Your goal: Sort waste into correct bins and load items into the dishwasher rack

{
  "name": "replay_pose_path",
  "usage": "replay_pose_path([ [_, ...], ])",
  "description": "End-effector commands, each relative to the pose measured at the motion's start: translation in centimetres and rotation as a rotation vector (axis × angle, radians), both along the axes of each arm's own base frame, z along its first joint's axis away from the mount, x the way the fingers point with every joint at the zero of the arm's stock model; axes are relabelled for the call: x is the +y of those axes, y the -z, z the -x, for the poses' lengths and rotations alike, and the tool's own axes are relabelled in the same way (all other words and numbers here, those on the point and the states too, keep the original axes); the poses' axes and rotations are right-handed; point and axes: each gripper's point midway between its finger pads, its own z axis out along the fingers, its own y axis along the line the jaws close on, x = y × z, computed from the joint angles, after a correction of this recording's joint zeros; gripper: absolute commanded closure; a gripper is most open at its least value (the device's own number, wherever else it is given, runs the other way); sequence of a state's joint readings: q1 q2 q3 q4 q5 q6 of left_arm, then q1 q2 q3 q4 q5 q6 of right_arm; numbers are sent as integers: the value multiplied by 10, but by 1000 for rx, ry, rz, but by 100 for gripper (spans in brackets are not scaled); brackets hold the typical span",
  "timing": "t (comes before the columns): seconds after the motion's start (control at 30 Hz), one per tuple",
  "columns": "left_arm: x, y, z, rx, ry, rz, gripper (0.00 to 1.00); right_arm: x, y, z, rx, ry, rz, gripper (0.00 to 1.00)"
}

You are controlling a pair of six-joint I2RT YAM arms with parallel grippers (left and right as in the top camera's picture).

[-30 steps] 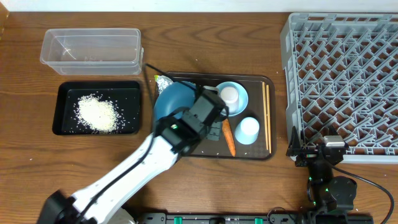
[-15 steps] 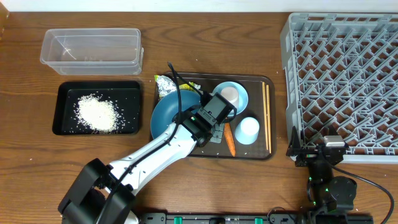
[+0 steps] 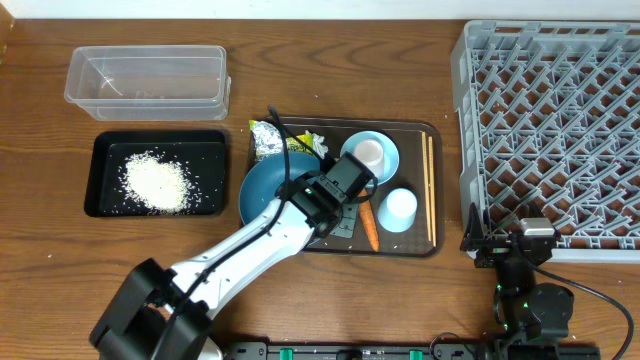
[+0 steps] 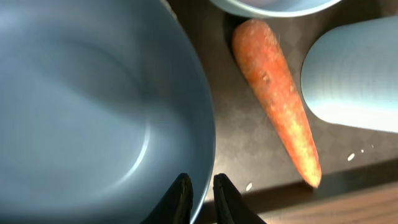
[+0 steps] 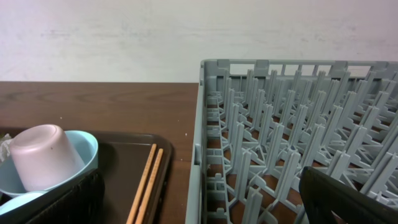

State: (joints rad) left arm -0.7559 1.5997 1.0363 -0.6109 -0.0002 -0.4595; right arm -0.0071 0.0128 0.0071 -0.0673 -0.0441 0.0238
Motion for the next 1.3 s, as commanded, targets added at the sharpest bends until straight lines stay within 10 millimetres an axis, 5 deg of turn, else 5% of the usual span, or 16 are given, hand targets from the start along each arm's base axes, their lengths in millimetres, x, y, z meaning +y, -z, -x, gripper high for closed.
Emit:
replay_pose_path([
  [0.0,-1,-17,3,-12,-8,33,83,5,2,0,4,-18,14,1],
  [0.13,0,-38,4,-53,-8,73,83,5,2,0,4,-18,14,1],
  [0.53,3,-116,7,-231,-18,249,38,5,2,0,4,-17,15,1],
  [0.7,2,-120,7,-235,-42,274,13,5,2,0,4,-17,15,1],
  [0.93,3,-114,8,-205,-76,272,3,5,2,0,4,-17,15,1],
  [1.1,36,-104,1,-213,-165,152,2,5,2,0,4,-17,15,1],
  [1.27,104,-97,-22,-220,-388,32,1,5,2,0,4,-17,15,1],
])
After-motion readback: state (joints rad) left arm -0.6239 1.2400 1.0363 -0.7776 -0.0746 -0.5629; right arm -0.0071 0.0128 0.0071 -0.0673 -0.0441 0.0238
